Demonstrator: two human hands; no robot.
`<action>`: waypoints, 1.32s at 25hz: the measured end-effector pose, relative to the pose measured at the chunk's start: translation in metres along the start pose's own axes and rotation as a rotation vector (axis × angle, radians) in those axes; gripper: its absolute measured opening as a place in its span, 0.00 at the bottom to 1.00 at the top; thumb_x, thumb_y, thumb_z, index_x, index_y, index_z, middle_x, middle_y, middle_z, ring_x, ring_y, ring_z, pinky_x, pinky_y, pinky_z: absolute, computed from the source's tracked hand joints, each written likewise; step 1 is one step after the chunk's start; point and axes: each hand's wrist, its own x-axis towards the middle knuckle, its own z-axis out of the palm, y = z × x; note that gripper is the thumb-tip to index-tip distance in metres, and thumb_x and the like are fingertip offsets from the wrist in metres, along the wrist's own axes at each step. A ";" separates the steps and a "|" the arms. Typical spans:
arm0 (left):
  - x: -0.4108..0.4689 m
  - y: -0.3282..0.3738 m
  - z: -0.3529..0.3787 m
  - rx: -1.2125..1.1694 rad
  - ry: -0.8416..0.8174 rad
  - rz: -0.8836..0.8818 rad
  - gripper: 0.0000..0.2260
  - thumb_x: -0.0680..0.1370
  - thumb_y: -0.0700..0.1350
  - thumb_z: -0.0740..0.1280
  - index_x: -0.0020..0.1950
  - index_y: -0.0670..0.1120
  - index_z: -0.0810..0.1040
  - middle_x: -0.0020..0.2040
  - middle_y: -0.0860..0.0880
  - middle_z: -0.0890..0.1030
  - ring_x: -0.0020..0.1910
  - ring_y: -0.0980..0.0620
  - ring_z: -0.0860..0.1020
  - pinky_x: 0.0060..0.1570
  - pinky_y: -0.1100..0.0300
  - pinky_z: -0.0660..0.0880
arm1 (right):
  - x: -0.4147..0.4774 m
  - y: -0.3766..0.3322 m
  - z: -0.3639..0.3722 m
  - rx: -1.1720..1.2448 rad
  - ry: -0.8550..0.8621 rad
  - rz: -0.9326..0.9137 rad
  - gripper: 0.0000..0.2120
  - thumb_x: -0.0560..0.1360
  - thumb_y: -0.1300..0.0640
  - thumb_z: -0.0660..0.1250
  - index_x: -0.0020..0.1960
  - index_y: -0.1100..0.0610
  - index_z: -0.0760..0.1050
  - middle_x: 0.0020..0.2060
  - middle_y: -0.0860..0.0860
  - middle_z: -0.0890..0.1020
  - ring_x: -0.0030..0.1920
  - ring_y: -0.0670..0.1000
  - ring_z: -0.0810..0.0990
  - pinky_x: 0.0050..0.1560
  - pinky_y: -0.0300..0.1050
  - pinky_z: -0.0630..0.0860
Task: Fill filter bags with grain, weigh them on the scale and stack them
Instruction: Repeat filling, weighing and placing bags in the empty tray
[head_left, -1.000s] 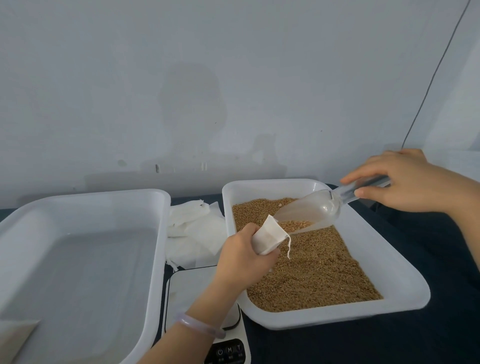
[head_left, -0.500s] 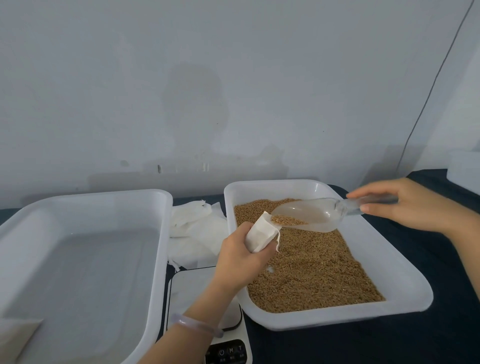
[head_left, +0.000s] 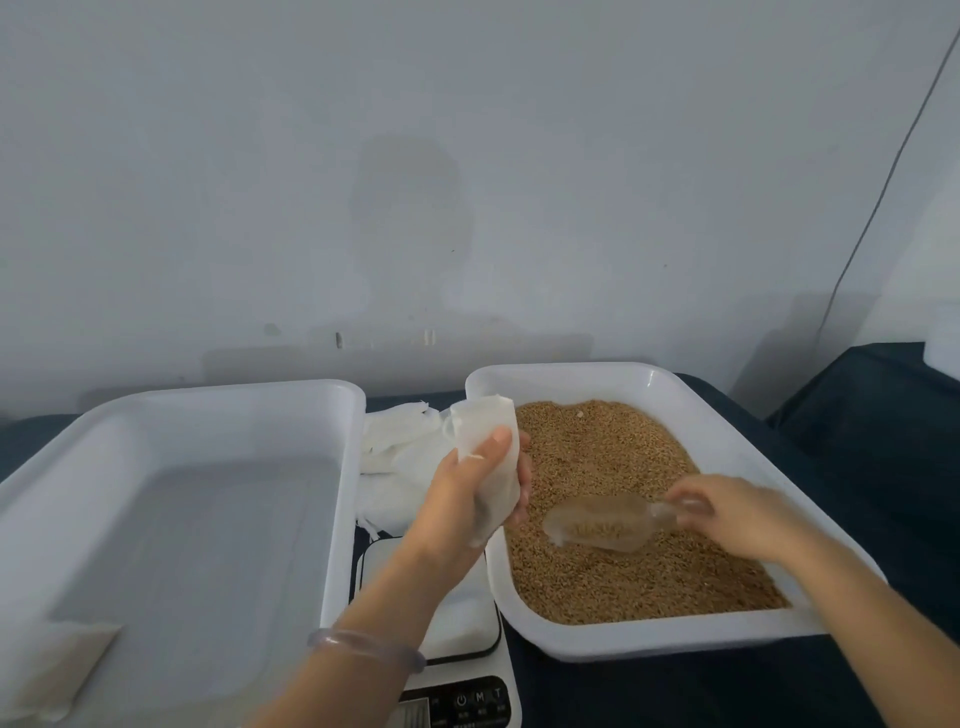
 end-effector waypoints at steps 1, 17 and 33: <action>-0.003 0.006 -0.002 -0.018 -0.041 -0.012 0.14 0.74 0.52 0.62 0.48 0.43 0.76 0.34 0.46 0.76 0.30 0.51 0.72 0.29 0.60 0.69 | 0.003 -0.003 0.005 -0.053 -0.022 0.027 0.10 0.76 0.49 0.64 0.57 0.40 0.72 0.59 0.42 0.77 0.59 0.46 0.75 0.67 0.56 0.65; -0.037 0.063 -0.060 0.646 -0.238 -0.001 0.14 0.77 0.65 0.56 0.59 0.65 0.72 0.61 0.64 0.75 0.63 0.64 0.72 0.63 0.65 0.70 | -0.035 -0.201 0.011 1.117 -0.132 -0.682 0.23 0.64 0.53 0.73 0.54 0.65 0.77 0.46 0.60 0.83 0.46 0.57 0.83 0.45 0.49 0.81; -0.035 0.051 -0.086 0.875 0.079 -0.005 0.13 0.68 0.39 0.76 0.30 0.55 0.81 0.29 0.53 0.80 0.29 0.56 0.75 0.32 0.63 0.72 | -0.013 -0.191 0.030 0.994 -0.054 -0.616 0.12 0.65 0.56 0.77 0.48 0.51 0.81 0.43 0.49 0.86 0.46 0.50 0.84 0.48 0.45 0.80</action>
